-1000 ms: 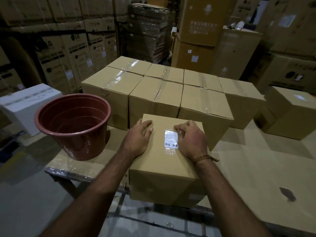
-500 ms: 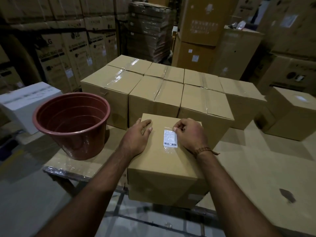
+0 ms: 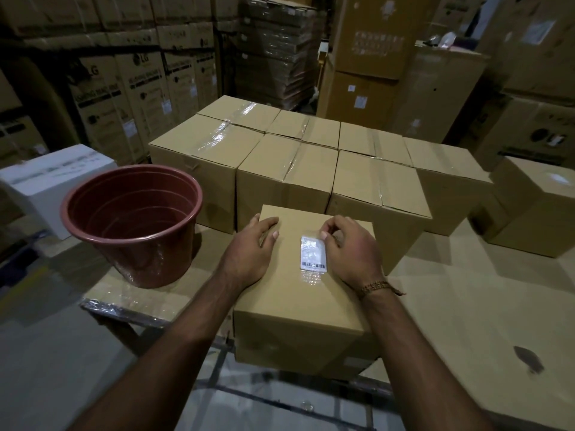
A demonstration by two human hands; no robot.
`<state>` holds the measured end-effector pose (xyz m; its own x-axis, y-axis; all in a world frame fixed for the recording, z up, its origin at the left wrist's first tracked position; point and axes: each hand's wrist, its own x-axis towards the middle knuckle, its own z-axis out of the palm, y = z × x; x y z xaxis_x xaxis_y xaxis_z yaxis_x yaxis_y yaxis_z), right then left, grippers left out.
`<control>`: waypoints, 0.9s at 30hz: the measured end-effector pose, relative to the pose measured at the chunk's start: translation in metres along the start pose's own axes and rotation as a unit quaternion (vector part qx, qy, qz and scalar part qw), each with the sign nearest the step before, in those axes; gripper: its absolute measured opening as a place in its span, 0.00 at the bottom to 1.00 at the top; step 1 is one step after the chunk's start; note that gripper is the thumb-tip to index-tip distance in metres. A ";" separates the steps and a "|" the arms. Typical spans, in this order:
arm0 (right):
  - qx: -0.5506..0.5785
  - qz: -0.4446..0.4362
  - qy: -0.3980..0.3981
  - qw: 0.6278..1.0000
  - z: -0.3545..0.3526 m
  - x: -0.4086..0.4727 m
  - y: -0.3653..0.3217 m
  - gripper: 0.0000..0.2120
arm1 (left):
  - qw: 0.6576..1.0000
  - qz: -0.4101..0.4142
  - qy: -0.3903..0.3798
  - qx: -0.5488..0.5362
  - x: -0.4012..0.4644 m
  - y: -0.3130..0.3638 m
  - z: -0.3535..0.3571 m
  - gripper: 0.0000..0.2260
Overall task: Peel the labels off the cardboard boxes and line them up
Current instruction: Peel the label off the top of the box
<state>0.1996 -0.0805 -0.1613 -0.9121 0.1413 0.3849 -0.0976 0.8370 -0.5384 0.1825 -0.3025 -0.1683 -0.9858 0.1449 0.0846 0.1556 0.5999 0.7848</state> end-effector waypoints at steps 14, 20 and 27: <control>0.191 0.084 -0.088 0.974 -0.013 -0.009 0.000 0.39 | 1.000 -0.008 -0.003 0.008 -0.001 0.004 -0.002 0.20; 0.274 0.112 -0.074 0.952 -0.009 -0.015 -0.002 0.26 | 1.000 -0.016 -0.010 0.013 0.000 0.006 -0.003 0.20; 0.179 0.105 -0.061 0.976 -0.011 -0.029 -0.005 0.33 | 1.000 -0.015 -0.013 0.005 0.001 0.005 -0.004 0.20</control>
<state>0.2303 -0.0829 -0.1619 -0.9657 0.2066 0.1575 -0.0169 0.5550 -0.8317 0.1826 -0.3022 -0.1618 -0.9879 0.1481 0.0451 0.1273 0.6117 0.7808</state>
